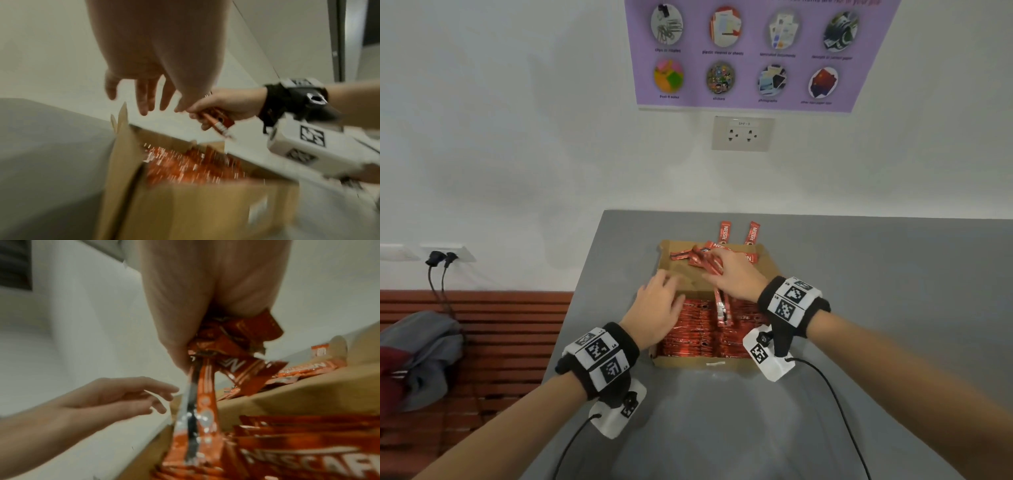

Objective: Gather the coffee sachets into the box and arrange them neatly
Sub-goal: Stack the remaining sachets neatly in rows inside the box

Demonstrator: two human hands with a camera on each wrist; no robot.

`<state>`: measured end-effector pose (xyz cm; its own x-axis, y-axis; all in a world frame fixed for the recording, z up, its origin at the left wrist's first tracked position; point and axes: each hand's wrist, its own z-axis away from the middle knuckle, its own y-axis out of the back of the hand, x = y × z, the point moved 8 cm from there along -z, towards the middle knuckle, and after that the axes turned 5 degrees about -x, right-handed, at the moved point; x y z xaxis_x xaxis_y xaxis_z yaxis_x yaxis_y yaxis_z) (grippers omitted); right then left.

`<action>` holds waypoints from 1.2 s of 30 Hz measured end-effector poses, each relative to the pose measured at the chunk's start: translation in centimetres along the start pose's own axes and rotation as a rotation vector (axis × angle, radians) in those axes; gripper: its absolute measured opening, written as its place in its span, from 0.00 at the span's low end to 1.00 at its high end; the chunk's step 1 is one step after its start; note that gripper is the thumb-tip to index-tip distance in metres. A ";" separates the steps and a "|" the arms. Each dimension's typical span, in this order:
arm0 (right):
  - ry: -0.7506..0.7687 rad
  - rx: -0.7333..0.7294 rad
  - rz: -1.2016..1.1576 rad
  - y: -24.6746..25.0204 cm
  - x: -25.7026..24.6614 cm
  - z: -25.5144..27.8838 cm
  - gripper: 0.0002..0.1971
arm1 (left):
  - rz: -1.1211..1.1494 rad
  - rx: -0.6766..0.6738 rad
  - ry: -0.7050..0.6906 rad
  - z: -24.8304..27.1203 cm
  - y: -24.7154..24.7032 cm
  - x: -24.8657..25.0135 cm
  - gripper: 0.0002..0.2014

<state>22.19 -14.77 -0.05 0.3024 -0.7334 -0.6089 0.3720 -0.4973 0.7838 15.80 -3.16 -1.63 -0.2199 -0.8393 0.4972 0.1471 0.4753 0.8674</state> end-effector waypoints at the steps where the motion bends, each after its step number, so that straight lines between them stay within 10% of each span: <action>1: 0.002 0.007 -0.045 0.2 -0.2 0.1 0.15 | 0.139 0.065 0.001 -0.3 1.0 0.2 0.19; 6: 0.029 0.044 -0.139 -0.4 -1.8 0.5 0.22 | 0.734 -0.177 0.084 -1.5 -0.2 1.7 0.26; 18: -0.032 0.444 -0.371 3.7 1.4 2.2 0.08 | 0.740 -0.045 0.175 -0.3 -0.3 -0.8 0.06; 23: 0.026 0.206 -0.484 1.5 0.0 2.3 0.11 | 0.318 0.256 -0.007 -0.3 2.7 0.3 0.08; 28: 0.042 0.029 -0.437 0.9 -0.7 2.7 0.15 | 0.375 0.476 -0.089 0.2 4.6 0.0 0.14; 31: 0.053 -0.120 -0.432 -0.7 -0.9 3.0 0.10 | 0.375 0.472 -0.150 0.2 4.5 0.4 0.12; 36: 0.085 0.052 -0.227 0.4 -0.9 2.8 0.16 | 0.750 0.200 -0.081 -0.2 2.2 -0.3 0.21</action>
<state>19.59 -15.64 1.16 0.2901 -0.5592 -0.7766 0.3936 -0.6699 0.6295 16.40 -1.91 0.11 -0.2013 -0.2563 0.9454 0.1097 0.9532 0.2818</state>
